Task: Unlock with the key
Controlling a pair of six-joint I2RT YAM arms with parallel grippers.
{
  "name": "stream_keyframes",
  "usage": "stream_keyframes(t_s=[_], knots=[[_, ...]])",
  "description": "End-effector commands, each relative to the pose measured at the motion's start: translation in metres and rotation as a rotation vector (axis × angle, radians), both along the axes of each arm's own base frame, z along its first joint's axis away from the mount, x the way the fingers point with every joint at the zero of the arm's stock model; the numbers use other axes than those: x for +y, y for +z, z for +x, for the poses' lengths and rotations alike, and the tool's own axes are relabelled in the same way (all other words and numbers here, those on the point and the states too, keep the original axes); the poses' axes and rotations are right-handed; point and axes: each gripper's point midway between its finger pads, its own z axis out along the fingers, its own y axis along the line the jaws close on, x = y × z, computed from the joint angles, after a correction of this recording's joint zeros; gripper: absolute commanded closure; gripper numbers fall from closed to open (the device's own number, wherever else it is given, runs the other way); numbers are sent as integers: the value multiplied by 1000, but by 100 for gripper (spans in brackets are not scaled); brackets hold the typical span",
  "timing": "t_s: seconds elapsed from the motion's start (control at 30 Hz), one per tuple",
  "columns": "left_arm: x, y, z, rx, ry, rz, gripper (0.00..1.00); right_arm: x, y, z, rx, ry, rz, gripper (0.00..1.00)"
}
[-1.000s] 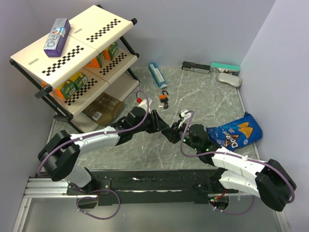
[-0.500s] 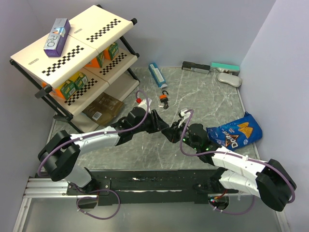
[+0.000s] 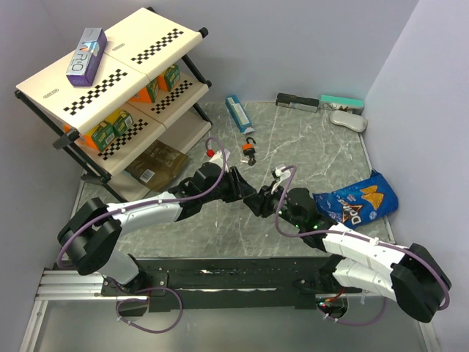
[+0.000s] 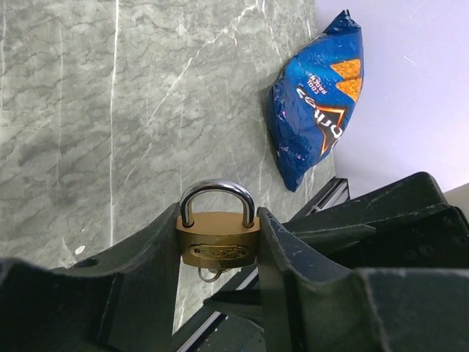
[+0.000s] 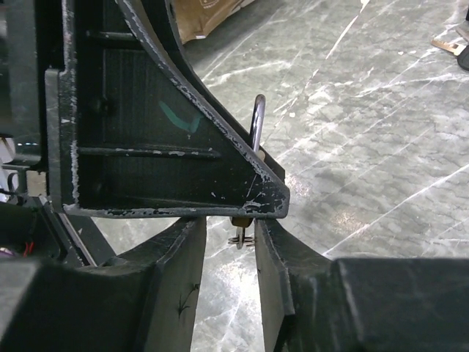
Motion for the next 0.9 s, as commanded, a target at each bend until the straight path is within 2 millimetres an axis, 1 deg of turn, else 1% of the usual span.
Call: stream_keyframes(t_s=[0.0,0.17,0.27,0.4,0.5,0.6,0.73,0.87], knots=[[-8,20,-7,-12,-27,-38,99,7,47,4,-106,7,99,59],[-6,21,-5,-18,-17,-34,99,3,39,2,-88,0,76,57],[-6,20,-6,-16,-18,-32,99,1,37,1,-84,-5,74,59],[-7,22,-5,-18,-18,-34,99,3,35,1,-78,3,68,62],[-6,23,-5,-21,-14,-34,99,5,28,0,-57,11,61,63],[-5,24,-5,-23,-15,-34,99,6,26,0,-48,14,62,65],[-4,25,-5,-27,-11,-33,99,8,25,0,-40,18,68,65],[-4,29,-5,-35,-12,-40,99,8,19,1,-23,17,60,65]])
